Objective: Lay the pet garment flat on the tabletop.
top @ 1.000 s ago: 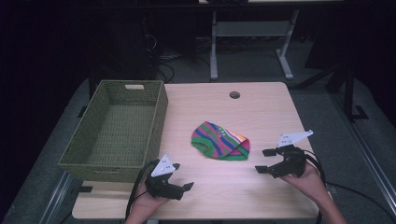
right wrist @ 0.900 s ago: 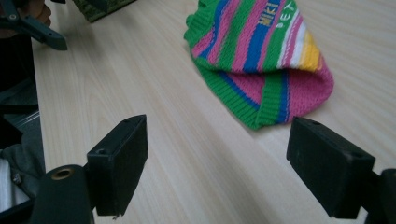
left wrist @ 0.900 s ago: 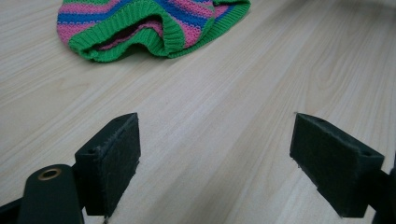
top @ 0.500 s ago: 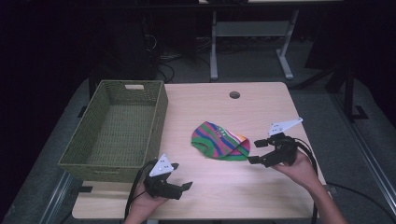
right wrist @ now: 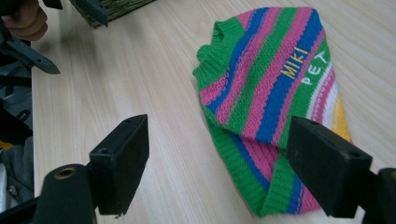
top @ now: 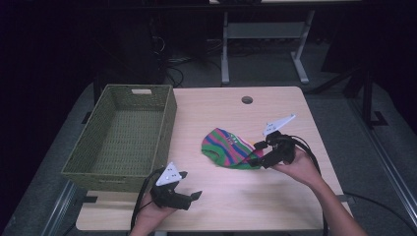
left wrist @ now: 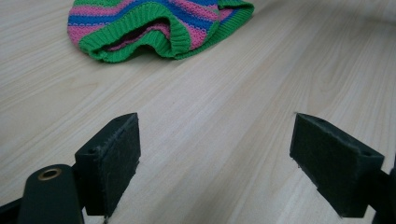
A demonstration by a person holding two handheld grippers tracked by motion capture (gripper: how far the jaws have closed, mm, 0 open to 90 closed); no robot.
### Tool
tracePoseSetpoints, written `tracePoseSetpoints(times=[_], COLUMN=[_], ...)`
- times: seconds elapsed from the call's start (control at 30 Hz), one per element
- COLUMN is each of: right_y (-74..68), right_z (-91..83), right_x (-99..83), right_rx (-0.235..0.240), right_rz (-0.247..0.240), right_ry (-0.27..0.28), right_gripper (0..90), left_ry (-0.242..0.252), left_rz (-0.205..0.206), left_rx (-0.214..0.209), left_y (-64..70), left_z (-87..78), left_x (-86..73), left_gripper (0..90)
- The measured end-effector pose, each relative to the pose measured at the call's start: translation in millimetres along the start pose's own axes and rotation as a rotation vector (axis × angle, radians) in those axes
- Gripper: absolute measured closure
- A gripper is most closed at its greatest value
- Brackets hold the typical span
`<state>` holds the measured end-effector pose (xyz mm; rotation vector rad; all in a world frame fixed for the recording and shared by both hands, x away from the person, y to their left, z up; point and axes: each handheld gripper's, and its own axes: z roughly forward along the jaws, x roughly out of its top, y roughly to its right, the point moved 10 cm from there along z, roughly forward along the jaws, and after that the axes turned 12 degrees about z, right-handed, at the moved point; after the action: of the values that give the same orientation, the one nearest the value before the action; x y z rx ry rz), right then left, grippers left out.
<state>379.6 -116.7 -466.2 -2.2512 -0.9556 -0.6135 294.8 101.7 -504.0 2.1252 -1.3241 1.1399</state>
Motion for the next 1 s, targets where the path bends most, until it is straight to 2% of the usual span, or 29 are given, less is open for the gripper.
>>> tracePoseSetpoints(times=[0.23,0.37,0.4,0.43,0.5,0.53,0.57,0.83,0.9,1.0], right_y=[-3.1,-0.9,-0.5,-0.6,1.5,7.5,9.1,17.7,18.0,20.9], right_z=[10.3,23.3,26.4,29.8,33.3,41.3,44.0,63.6,68.4,75.7], right_x=[20.8,28.2,29.9,30.9,32.0,33.0,33.6,35.7,36.3,36.8], right_rx=[0.003,-0.003,-0.002,0.001,-0.008,-0.034,-0.038,-0.055,-0.044,-0.062], right_rz=[-0.012,-0.020,-0.018,-0.007,-0.014,-0.030,-0.034,-0.009,0.000,0.003], right_ry=[-0.023,-0.054,-0.058,-0.068,-0.078,-0.106,-0.111,-0.156,-0.166,-0.183], right_gripper=[22.4,22.4,22.6,22.5,22.5,22.5,22.5,23.1,23.1,23.1], left_ry=[-0.003,-0.008,0.000,-0.002,0.001,0.004,-0.005,0.000,0.002,-0.001], left_rz=[0.004,0.013,0.003,0.005,0.002,-0.002,0.005,-0.001,-0.002,-0.005], left_rx=[-0.008,-0.003,-0.002,-0.002,-0.002,-0.001,0.000,-0.005,-0.006,-0.007], left_y=[2.7,1.2,1.2,0.5,0.3,0.2,-1.0,-0.3,-0.6,-0.6], left_z=[1.2,0.6,0.2,-0.8,-0.9,-0.3,0.2,1.2,0.9,1.3], left_x=[0.3,-0.4,0.4,0.1,0.1,0.2,-0.7,-0.4,-0.1,-0.6], left_gripper=[15.9,15.9,15.9,16.0,15.9,15.9,15.9,15.9,15.9,15.9])
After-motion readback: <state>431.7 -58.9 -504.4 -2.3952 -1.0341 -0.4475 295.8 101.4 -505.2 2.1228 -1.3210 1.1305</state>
